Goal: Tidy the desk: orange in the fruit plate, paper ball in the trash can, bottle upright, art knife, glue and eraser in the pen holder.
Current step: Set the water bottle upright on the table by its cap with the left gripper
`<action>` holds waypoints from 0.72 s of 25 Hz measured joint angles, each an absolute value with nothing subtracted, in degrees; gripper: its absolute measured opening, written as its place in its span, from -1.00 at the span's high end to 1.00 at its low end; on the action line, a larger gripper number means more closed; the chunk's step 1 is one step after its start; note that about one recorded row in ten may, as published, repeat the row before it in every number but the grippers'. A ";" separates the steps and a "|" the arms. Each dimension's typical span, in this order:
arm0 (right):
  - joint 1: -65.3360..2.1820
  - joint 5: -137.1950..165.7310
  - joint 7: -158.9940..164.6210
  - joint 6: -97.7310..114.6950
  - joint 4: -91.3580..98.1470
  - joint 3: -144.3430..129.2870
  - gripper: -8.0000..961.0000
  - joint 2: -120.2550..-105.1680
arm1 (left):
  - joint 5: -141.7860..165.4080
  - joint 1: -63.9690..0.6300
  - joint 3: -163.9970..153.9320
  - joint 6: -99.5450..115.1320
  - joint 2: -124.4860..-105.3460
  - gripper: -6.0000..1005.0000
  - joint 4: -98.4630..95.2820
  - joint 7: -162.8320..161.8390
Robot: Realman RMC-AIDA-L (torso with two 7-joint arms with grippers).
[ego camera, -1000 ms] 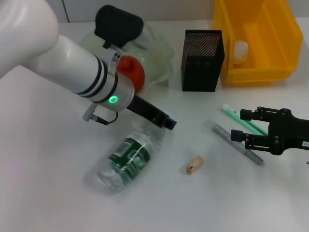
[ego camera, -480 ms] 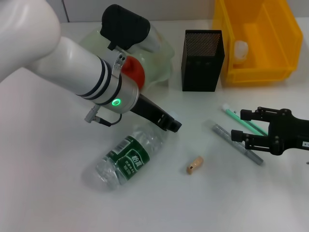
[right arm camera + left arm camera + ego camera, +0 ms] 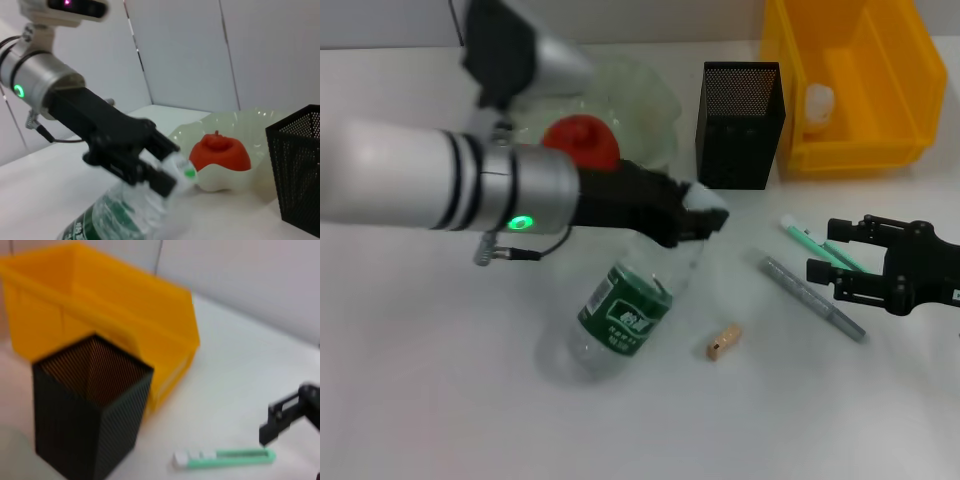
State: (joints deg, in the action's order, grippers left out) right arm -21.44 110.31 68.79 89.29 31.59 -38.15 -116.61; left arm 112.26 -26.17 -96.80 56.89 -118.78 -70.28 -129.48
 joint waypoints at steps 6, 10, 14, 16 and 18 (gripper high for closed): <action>-21.75 110.21 68.74 89.29 31.16 -35.88 -0.48 -116.69 | 94.05 -20.24 -90.93 58.48 -118.61 0.10 -65.90 -108.52; -21.94 110.19 68.73 89.29 31.06 -35.75 -0.48 -116.84 | 86.54 -19.90 -87.97 61.26 -118.61 0.10 -60.13 -99.30; -22.25 110.14 69.10 89.55 31.03 -35.72 -0.48 -117.13 | 77.71 -19.86 -83.84 66.91 -118.63 0.10 -52.63 -88.17; -22.45 110.12 69.36 89.77 31.02 -35.71 -0.48 -117.49 | 72.52 -19.96 -80.85 71.74 -118.59 0.11 -47.64 -81.37; -22.45 110.12 69.38 89.75 31.00 -35.70 -0.48 -117.61 | 69.57 -20.46 -76.48 77.44 -118.51 0.11 -41.75 -74.46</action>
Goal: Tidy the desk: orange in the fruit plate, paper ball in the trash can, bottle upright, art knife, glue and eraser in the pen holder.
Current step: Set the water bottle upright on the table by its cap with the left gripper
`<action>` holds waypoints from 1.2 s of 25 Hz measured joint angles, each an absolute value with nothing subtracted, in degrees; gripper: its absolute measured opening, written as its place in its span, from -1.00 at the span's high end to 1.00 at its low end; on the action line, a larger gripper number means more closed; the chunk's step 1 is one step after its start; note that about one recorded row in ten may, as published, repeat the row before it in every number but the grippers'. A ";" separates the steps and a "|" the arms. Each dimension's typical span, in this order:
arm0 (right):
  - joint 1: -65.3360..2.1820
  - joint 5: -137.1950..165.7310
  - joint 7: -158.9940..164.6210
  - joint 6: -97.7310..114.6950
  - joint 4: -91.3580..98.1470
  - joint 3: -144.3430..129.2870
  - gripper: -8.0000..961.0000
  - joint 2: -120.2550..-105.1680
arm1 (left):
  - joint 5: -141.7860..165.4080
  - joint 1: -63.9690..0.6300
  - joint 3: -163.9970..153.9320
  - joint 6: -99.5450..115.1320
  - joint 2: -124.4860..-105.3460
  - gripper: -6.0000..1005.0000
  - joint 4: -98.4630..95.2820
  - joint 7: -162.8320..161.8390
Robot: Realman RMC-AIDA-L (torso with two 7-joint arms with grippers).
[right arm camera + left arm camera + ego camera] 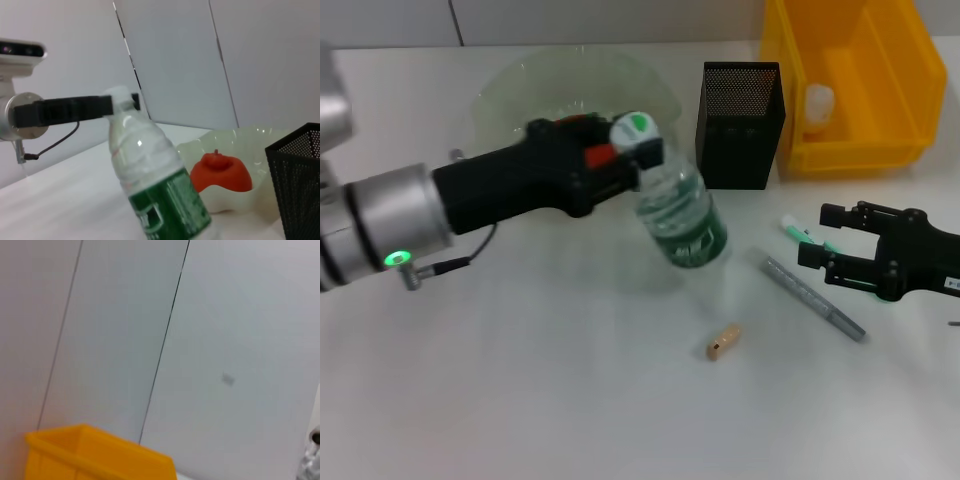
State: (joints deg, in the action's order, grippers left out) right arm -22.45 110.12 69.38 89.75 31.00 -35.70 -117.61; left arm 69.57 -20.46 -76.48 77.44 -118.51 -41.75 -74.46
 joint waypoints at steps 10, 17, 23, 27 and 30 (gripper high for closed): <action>-22.55 110.12 69.93 89.34 30.62 -35.04 -0.48 -118.20 | 61.32 -21.24 -70.17 84.69 -118.56 0.10 -25.38 -53.89; -22.59 110.12 70.08 89.31 29.58 -34.39 -0.48 -118.21 | 54.05 -20.48 -70.11 86.89 -118.81 0.09 -16.99 -41.41; -22.59 110.13 70.08 89.29 28.89 -34.36 -0.48 -118.21 | 51.24 -20.92 -70.27 88.14 -119.14 0.08 -12.97 -36.66; -22.55 110.13 69.95 89.28 28.46 -34.35 -0.48 -118.22 | 50.59 -21.08 -70.13 88.36 -119.19 0.08 -12.00 -36.28; -22.38 110.13 69.86 89.28 28.30 -34.29 -0.48 -118.22 | 50.46 -21.07 -70.24 88.38 -119.19 0.08 -11.84 -36.17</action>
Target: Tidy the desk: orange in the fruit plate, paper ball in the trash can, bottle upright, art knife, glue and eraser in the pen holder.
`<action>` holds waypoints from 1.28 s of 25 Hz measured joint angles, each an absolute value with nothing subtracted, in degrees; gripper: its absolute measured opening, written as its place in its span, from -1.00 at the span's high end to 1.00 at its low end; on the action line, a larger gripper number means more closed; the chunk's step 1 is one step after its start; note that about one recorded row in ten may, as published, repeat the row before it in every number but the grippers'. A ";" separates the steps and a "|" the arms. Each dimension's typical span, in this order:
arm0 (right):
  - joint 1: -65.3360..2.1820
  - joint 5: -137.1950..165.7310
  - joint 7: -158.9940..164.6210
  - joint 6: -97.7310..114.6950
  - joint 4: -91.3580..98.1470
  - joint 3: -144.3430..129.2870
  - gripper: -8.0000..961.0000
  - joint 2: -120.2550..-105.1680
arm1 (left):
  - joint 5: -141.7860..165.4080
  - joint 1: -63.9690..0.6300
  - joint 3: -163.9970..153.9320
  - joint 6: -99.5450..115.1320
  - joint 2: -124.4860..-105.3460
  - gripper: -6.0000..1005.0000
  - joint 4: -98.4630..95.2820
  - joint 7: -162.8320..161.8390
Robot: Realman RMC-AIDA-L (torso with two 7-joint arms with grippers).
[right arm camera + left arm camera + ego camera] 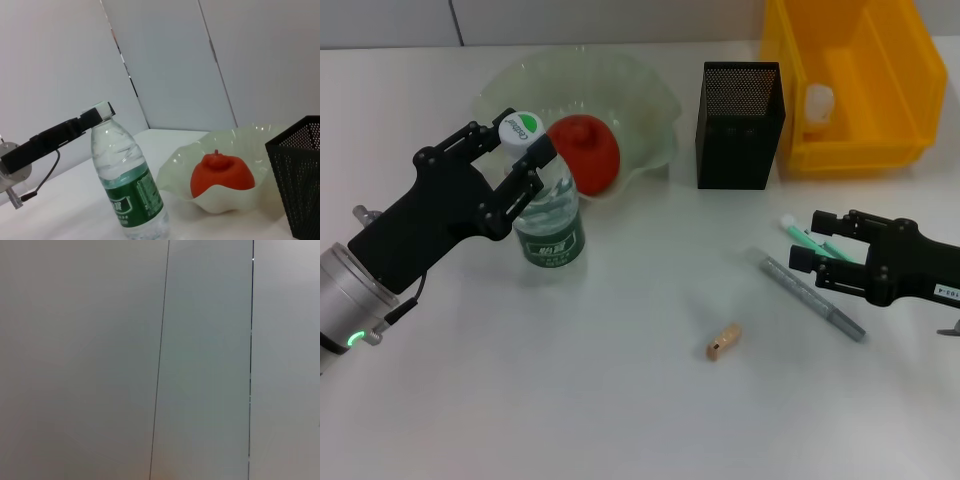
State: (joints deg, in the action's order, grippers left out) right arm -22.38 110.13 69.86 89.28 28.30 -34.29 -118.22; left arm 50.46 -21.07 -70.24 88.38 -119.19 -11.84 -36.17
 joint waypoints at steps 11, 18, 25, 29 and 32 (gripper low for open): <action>-22.57 110.13 69.76 89.29 28.22 -34.15 -0.48 -118.40 | 50.44 -22.12 -70.24 88.17 -119.17 0.07 -9.69 -32.60; -22.86 110.13 69.73 89.30 28.21 -33.64 -0.48 -118.39 | 49.31 -21.80 -70.05 89.65 -119.17 0.06 -9.61 -32.30; -23.69 110.13 69.70 89.42 28.31 -32.63 -0.48 -118.39 | 46.14 -19.78 -70.06 94.19 -119.12 -0.34 -9.52 -32.21; -24.76 110.06 70.01 90.30 29.60 -30.95 -0.48 -118.25 | 43.79 -16.29 -69.72 99.66 -118.22 -0.50 -10.34 -33.99; -25.46 110.02 72.83 92.09 34.32 -30.80 -0.48 -117.86 | 45.73 -13.39 -70.03 100.16 -115.40 -0.53 -11.03 -39.89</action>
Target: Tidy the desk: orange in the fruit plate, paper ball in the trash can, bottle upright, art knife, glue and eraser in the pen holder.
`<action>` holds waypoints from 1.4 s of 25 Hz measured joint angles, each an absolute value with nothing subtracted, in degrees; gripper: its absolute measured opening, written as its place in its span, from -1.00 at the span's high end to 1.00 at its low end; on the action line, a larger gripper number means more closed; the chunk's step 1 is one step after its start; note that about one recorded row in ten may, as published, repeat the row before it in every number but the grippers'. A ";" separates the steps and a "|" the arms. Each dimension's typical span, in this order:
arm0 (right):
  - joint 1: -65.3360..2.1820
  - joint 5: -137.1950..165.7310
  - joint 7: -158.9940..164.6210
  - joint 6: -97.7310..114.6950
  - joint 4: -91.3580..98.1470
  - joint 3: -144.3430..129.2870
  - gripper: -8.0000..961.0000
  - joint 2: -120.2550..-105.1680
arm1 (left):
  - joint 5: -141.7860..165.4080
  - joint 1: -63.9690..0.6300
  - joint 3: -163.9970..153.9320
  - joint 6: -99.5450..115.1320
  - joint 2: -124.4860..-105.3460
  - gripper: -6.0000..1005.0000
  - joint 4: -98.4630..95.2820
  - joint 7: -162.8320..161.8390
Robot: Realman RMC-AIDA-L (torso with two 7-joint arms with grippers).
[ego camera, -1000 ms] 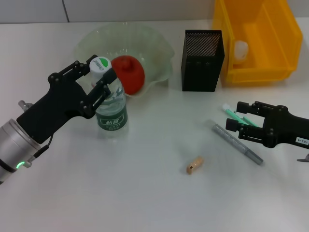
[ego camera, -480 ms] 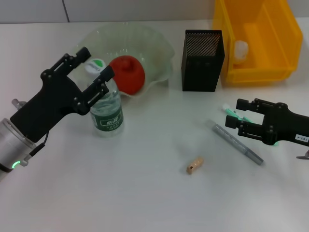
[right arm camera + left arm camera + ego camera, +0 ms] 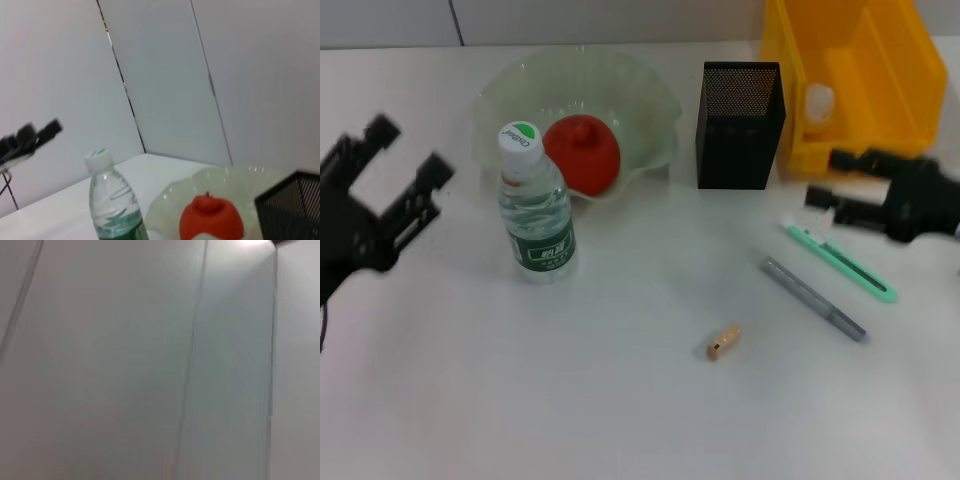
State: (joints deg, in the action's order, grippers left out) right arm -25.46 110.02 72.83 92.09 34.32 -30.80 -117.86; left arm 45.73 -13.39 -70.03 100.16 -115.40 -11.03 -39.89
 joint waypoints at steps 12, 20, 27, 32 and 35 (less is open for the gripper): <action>-36.07 130.77 110.75 104.14 68.47 -45.24 -0.48 -115.19 | 72.59 -13.23 -71.60 101.57 -110.04 -0.51 -20.26 -57.21; -41.46 154.30 120.77 98.59 72.60 -54.64 -0.48 -119.01 | 75.51 -13.40 -71.39 99.94 -110.21 -0.51 -21.83 -59.28; -41.74 157.35 129.73 86.61 64.30 -66.65 -0.48 -119.20 | 75.73 -14.66 -71.55 95.92 -111.07 -0.51 -21.91 -59.45; -42.12 157.04 132.14 82.47 60.91 -69.84 -0.48 -119.45 | 75.78 -15.00 -71.32 95.73 -111.22 -0.51 -21.95 -59.50; -42.13 156.63 132.97 80.21 59.94 -70.56 -0.48 -119.49 | 75.81 -15.15 -71.32 95.37 -111.33 -0.51 -21.84 -59.53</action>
